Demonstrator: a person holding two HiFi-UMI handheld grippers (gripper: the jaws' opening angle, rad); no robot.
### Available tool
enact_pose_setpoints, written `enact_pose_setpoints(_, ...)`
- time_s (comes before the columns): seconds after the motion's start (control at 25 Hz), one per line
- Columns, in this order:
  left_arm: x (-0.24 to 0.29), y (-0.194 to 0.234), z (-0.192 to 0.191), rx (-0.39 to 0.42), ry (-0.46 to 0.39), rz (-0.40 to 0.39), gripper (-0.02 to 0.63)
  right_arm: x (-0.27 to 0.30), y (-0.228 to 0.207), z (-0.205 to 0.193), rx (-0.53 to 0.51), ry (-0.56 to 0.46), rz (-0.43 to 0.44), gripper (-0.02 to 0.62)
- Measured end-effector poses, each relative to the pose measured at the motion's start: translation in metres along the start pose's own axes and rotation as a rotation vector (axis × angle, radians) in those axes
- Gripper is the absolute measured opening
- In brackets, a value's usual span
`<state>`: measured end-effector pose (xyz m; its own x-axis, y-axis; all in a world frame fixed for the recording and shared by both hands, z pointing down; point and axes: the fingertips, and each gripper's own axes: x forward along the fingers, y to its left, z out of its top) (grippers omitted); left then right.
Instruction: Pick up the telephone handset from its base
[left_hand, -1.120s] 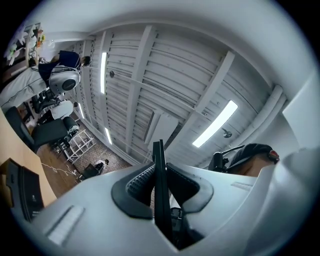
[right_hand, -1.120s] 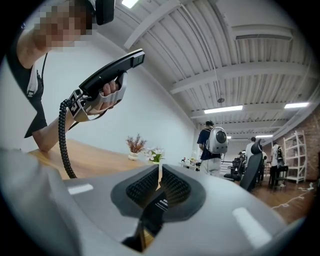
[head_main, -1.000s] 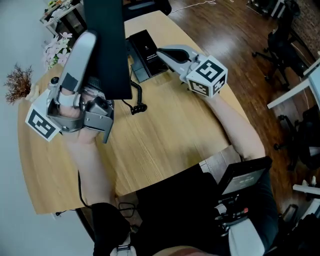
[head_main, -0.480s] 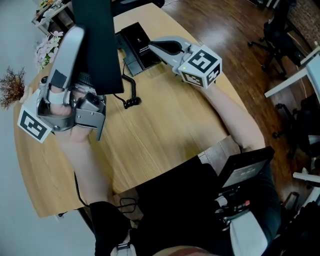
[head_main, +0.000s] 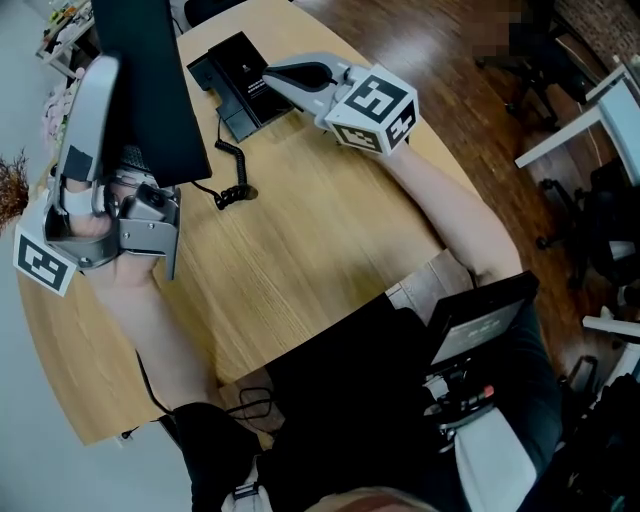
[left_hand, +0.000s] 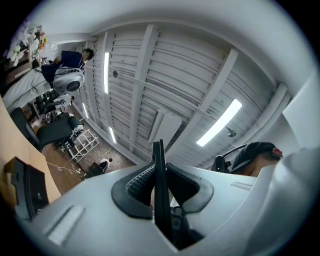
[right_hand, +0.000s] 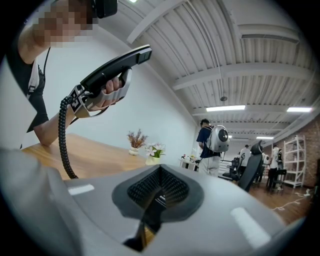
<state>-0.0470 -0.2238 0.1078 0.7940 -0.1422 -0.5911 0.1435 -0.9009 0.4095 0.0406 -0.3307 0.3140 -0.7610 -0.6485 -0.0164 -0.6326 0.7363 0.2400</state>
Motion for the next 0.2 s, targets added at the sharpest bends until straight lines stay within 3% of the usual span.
enact_pose_setpoints(0.2, -0.0003, -0.0009, 0.0004, 0.007, 0.008, 0.012, 0.077, 0.0032, 0.0019, 0.0037, 0.002, -0.007, 0.005, 0.003)
